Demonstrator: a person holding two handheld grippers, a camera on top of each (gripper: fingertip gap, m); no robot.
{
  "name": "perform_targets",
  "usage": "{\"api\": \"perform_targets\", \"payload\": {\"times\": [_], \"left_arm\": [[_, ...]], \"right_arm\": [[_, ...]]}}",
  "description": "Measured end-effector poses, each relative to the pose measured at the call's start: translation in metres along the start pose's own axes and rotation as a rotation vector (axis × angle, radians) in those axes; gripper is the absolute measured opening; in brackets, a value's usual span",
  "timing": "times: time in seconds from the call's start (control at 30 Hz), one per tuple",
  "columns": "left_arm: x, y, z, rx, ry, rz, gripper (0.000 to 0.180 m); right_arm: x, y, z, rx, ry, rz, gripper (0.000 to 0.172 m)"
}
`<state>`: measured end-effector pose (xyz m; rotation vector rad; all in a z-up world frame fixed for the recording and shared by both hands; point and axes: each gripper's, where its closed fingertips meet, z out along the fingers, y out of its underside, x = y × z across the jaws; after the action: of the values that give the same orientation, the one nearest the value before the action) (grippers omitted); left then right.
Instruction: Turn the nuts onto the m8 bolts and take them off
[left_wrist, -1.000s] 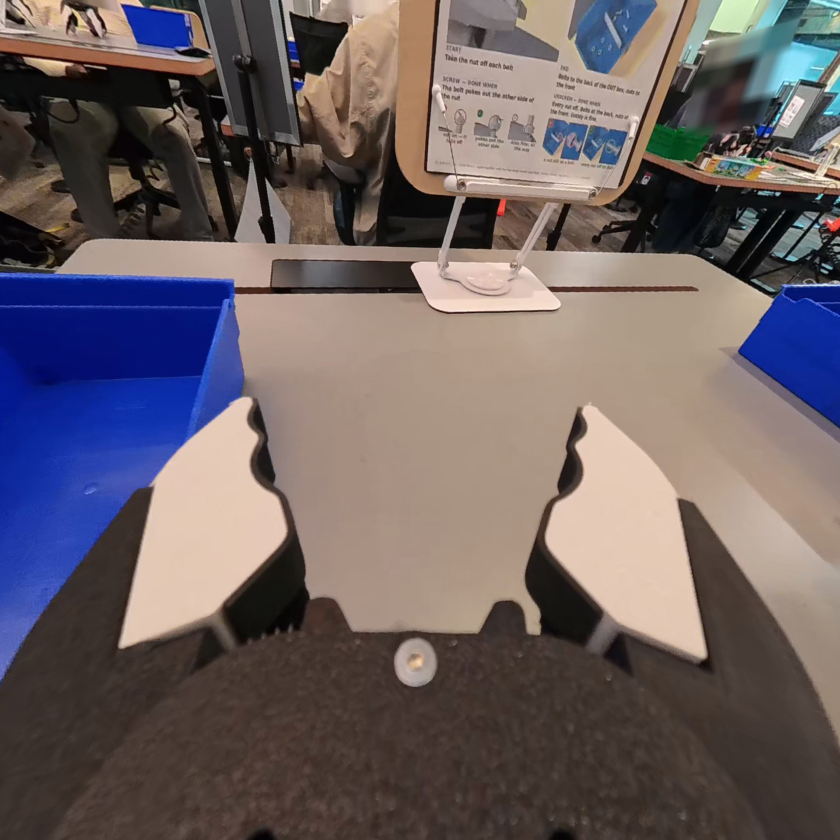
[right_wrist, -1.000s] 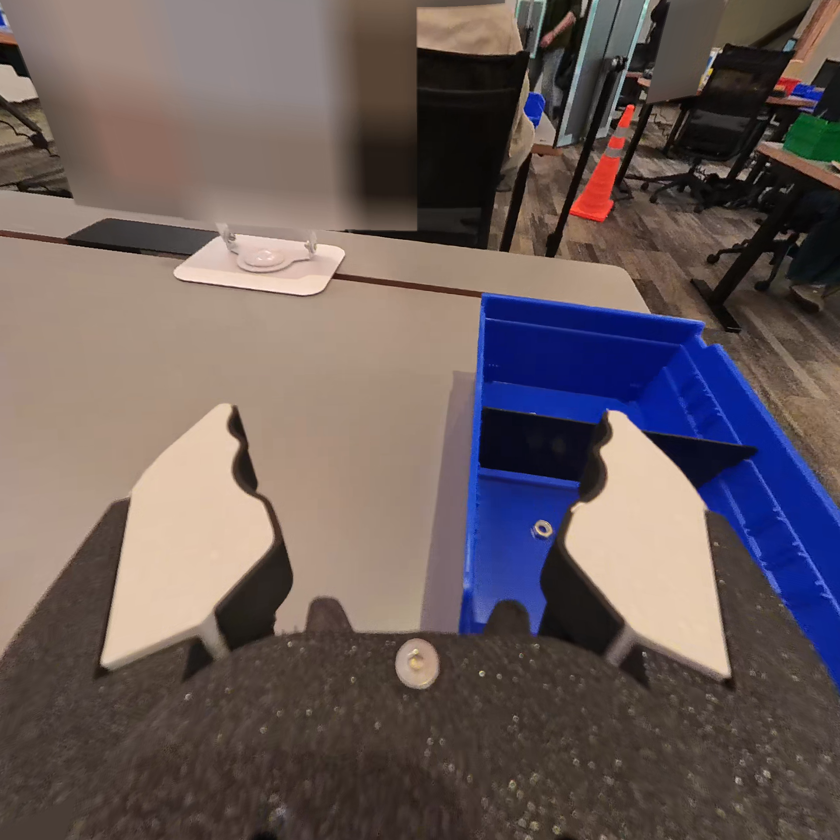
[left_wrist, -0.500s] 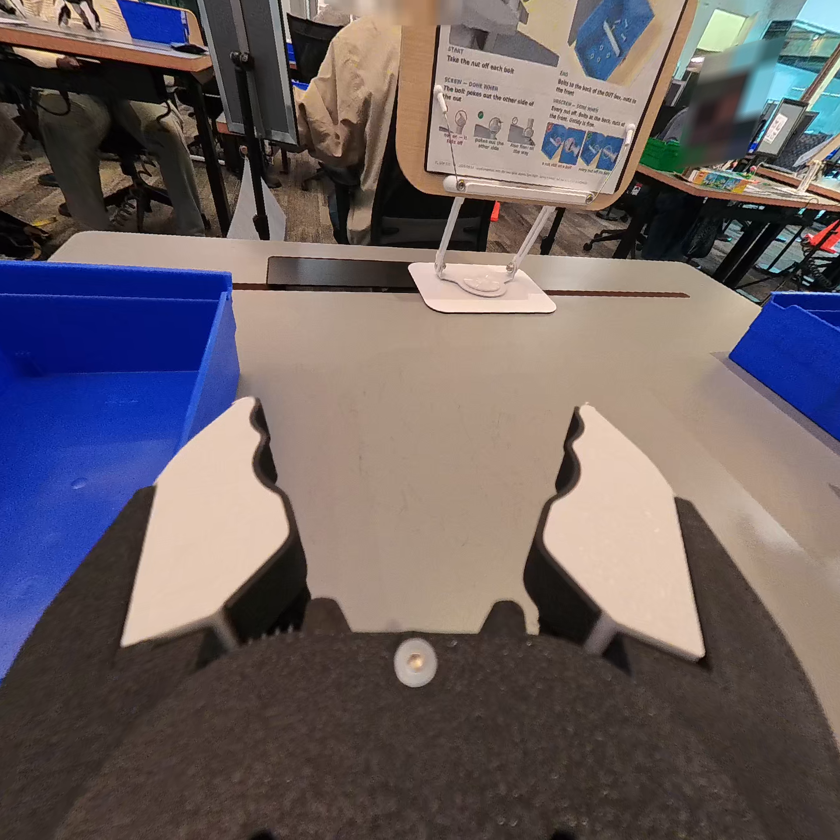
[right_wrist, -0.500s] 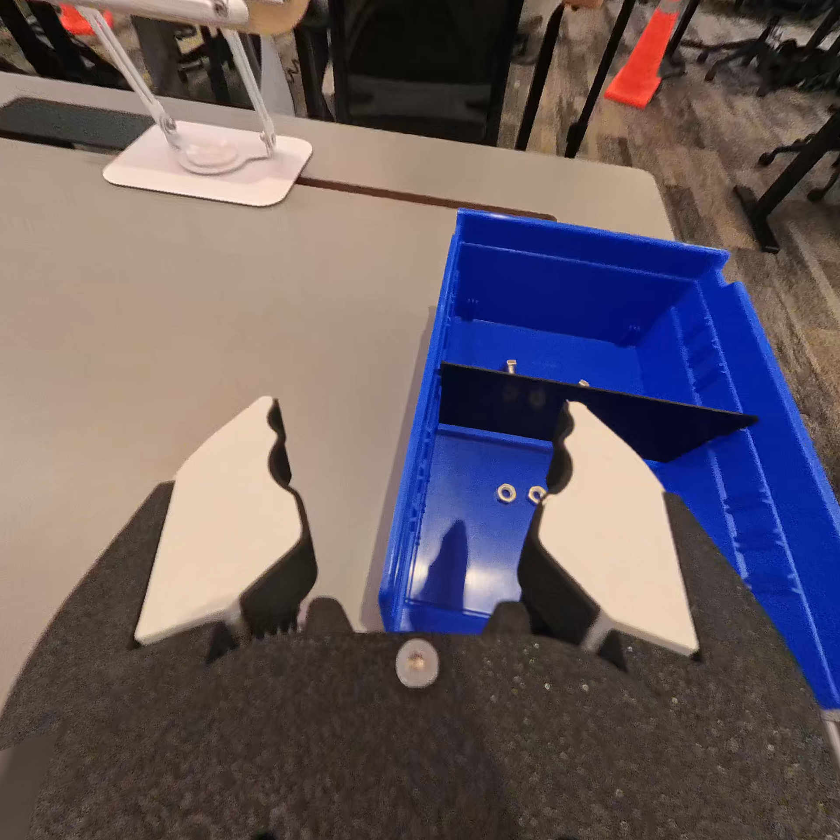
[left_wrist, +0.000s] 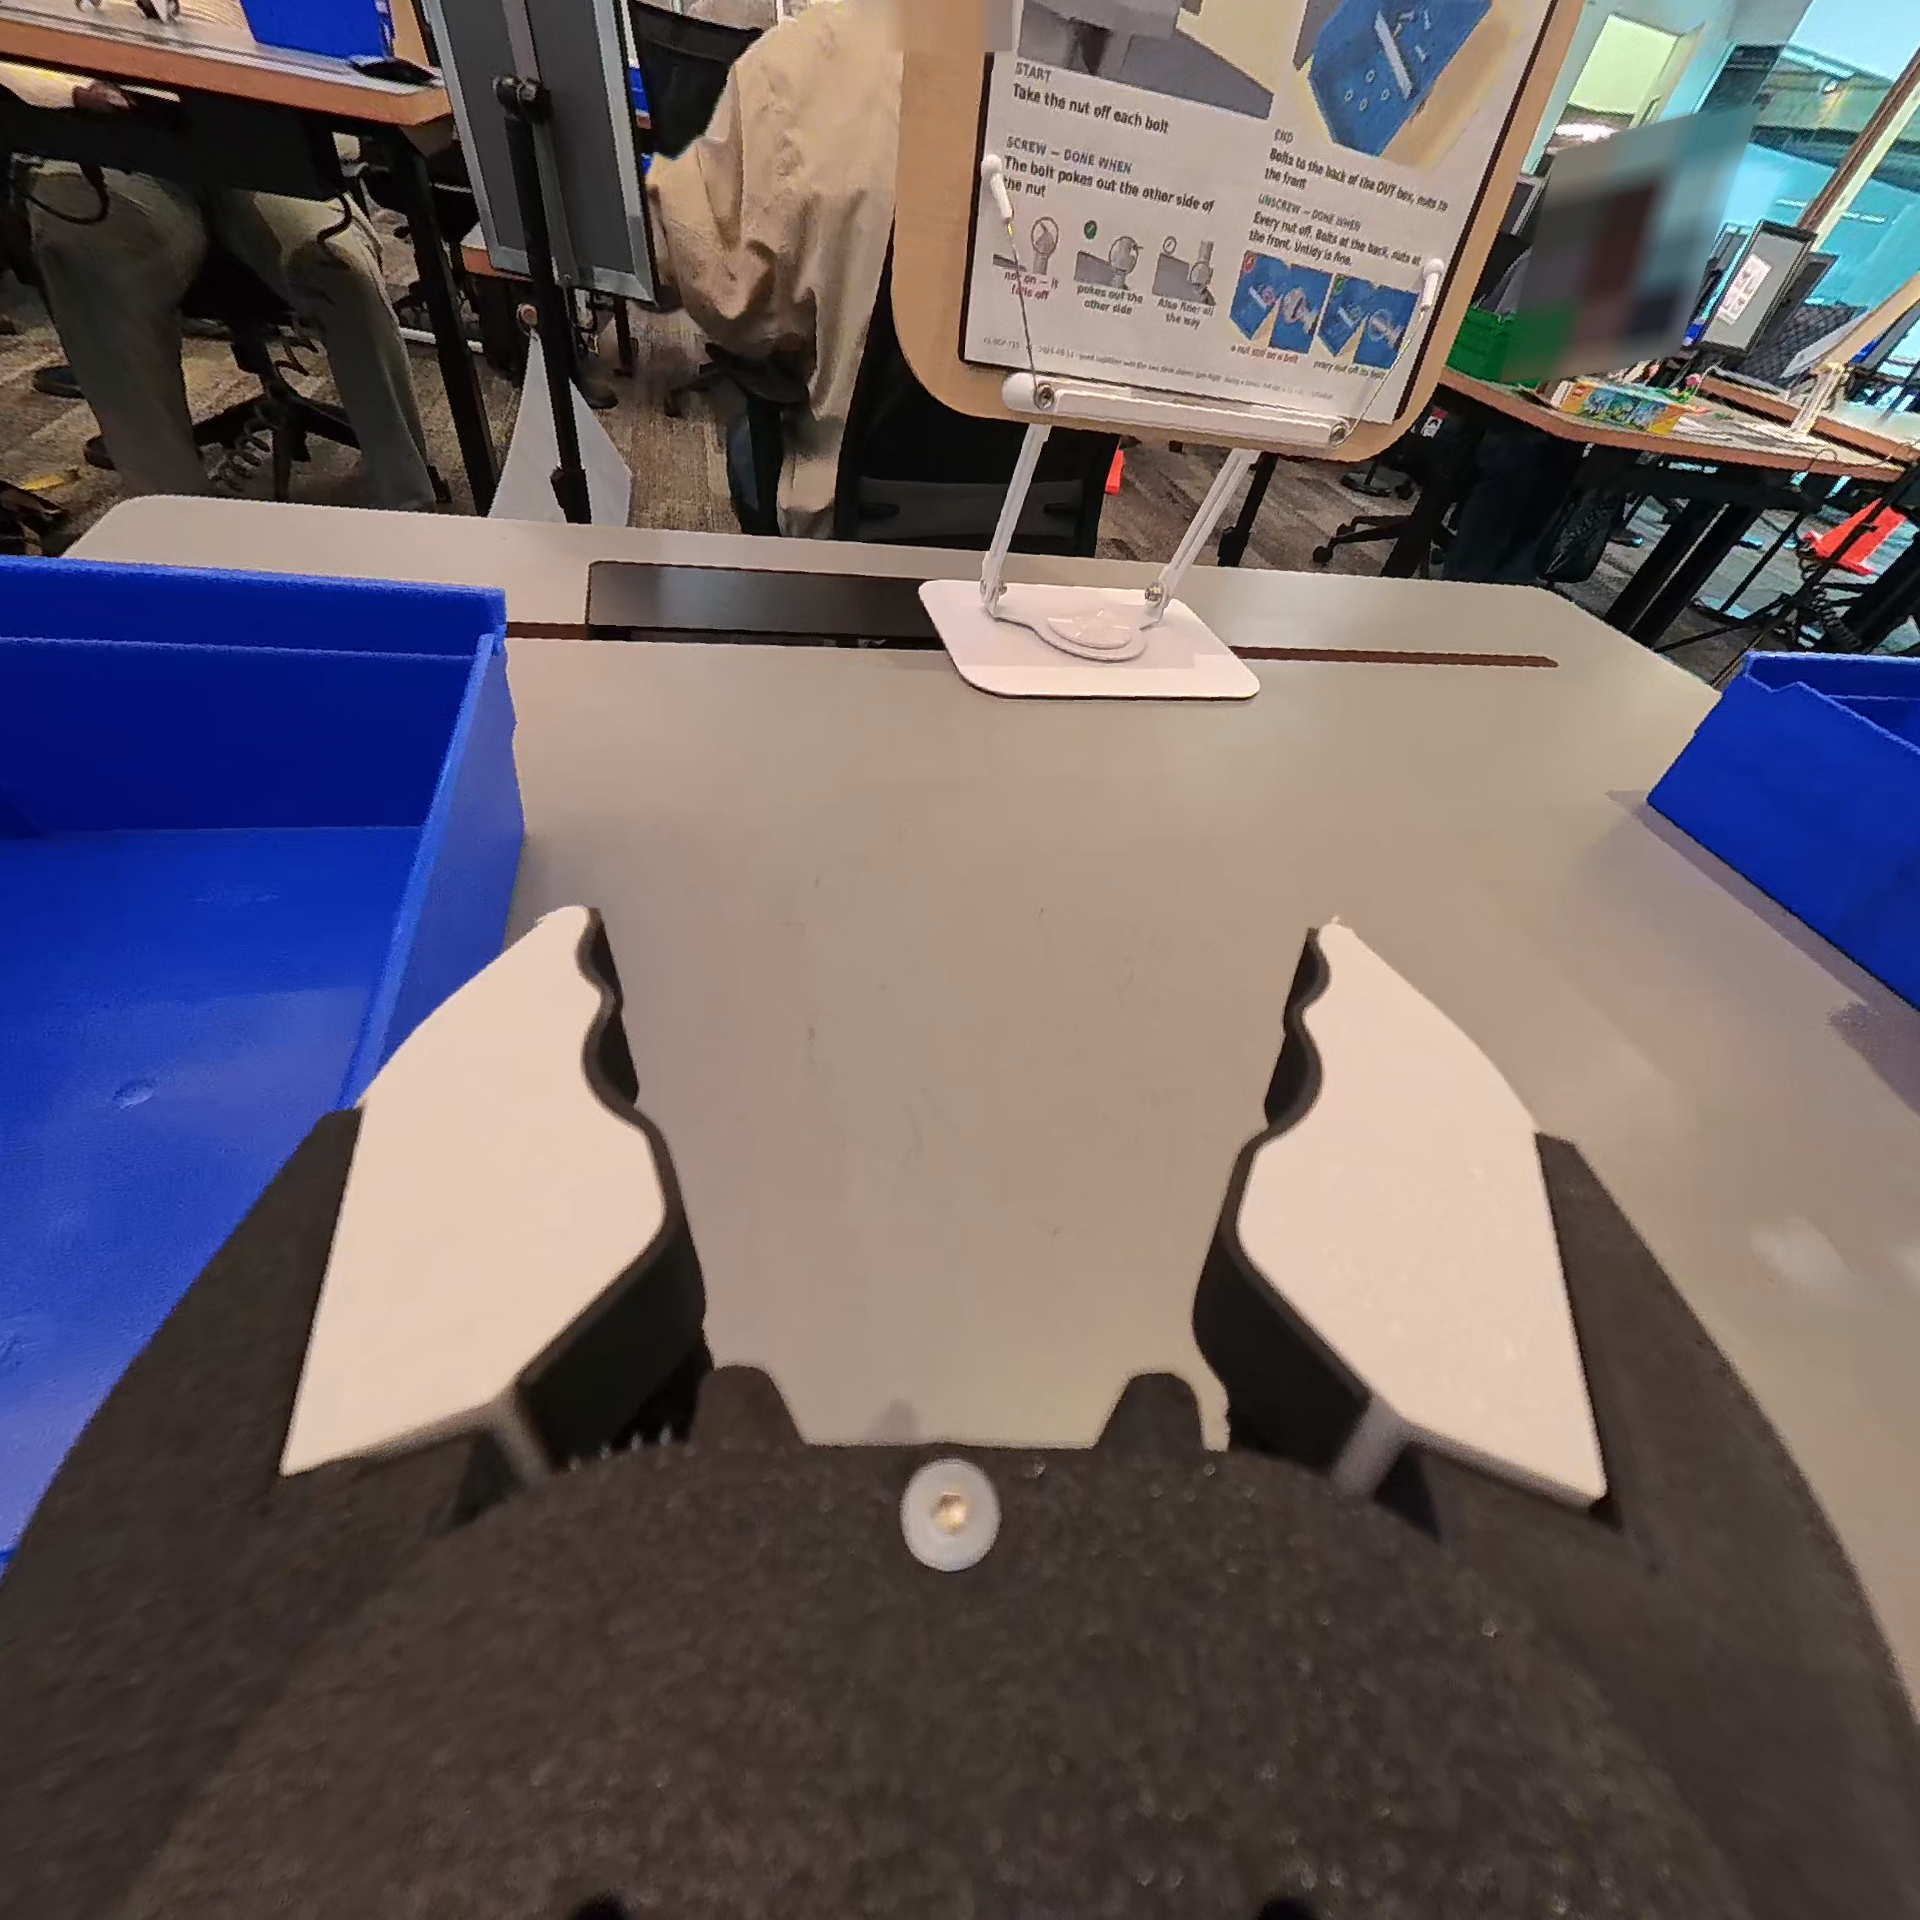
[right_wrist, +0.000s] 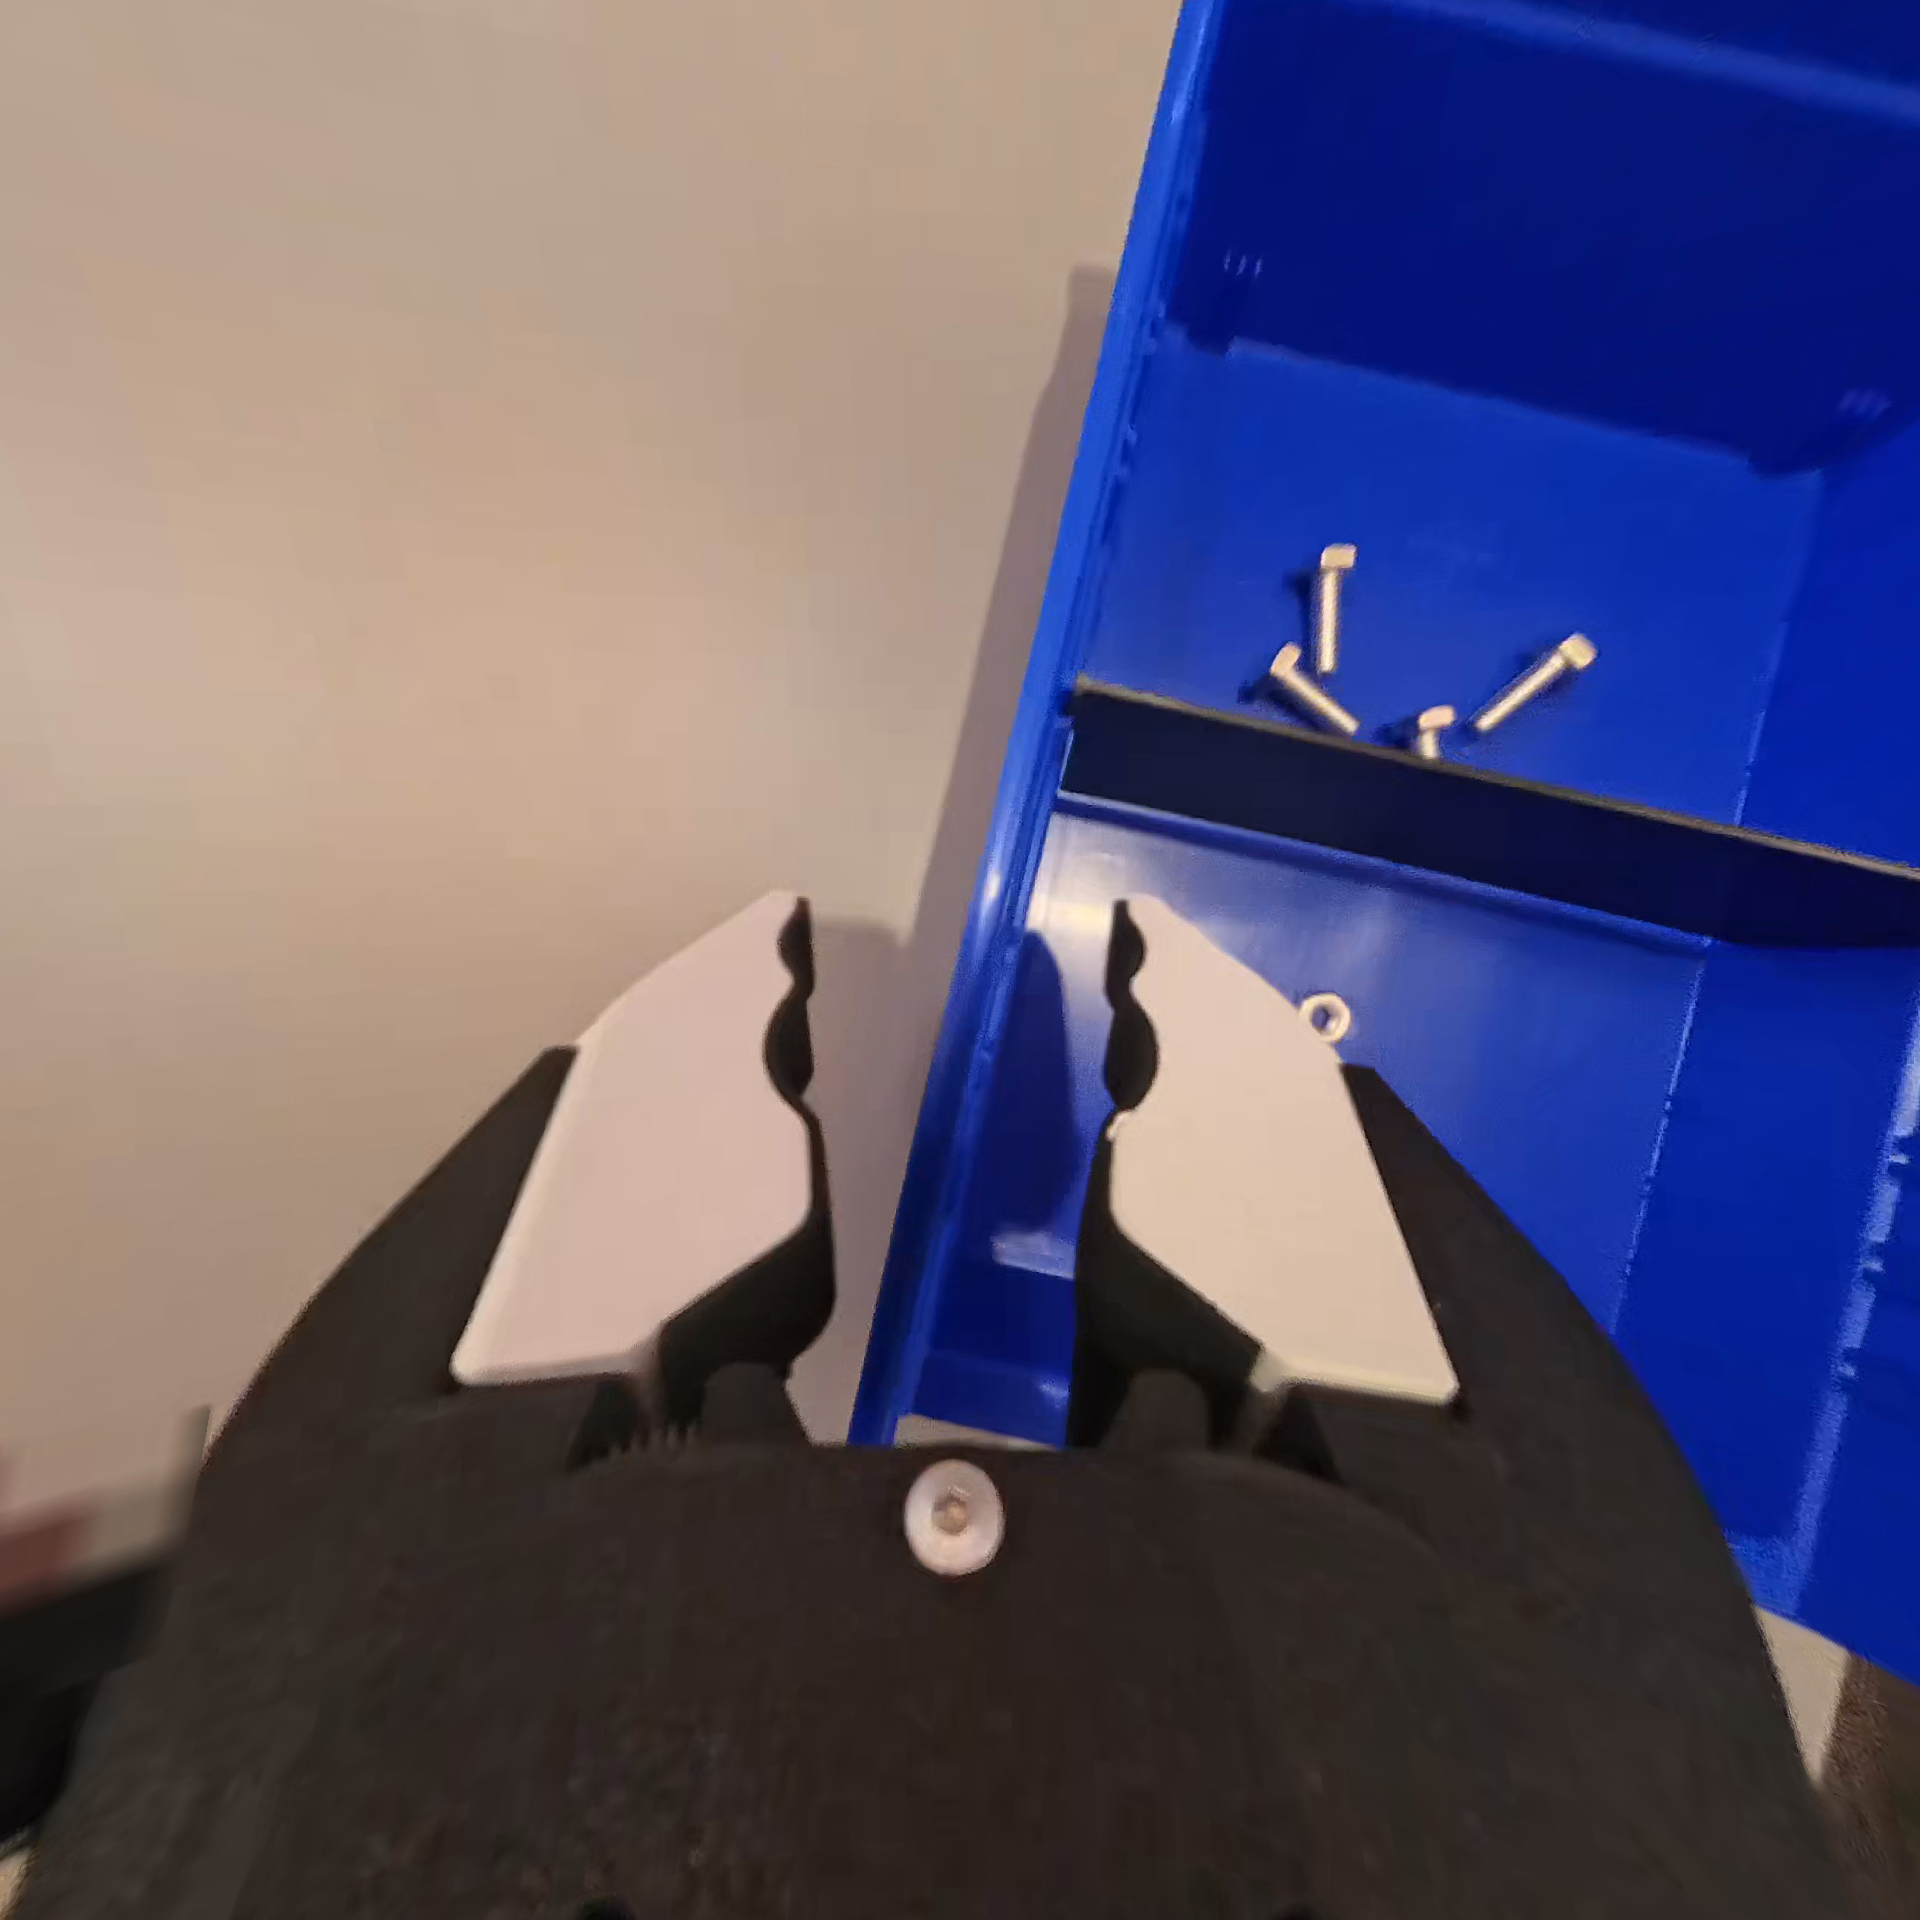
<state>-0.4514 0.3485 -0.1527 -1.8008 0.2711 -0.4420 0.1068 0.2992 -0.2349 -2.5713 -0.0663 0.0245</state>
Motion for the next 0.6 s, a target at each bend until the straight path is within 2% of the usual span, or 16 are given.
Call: {"api": "perform_targets", "payload": {"times": [0.03,0.07,0.13,0.4,0.6], "left_arm": [[0.0,0.0,0.0,0.001,0.002,-0.002,0.119],[-0.001,0.001,-0.001,0.002,0.005,-0.003,0.119],[-0.001,0.001,-0.001,0.005,0.013,-0.007,0.118],[0.0,0.004,-0.005,0.011,0.04,-0.019,0.115],[-0.001,0.003,-0.01,0.016,0.049,-0.021,0.115]], "right_arm": [[0.0,0.004,0.004,-0.044,-0.005,-0.005,0.045],[-0.002,0.006,0.007,-0.073,-0.024,-0.007,0.029],[0.004,0.007,0.01,-0.12,0.007,0.0,0.014],[0.007,0.005,0.011,-0.235,0.132,-0.005,0.007],[-0.027,-0.005,0.017,-0.229,0.106,-0.021,0.006]]}}
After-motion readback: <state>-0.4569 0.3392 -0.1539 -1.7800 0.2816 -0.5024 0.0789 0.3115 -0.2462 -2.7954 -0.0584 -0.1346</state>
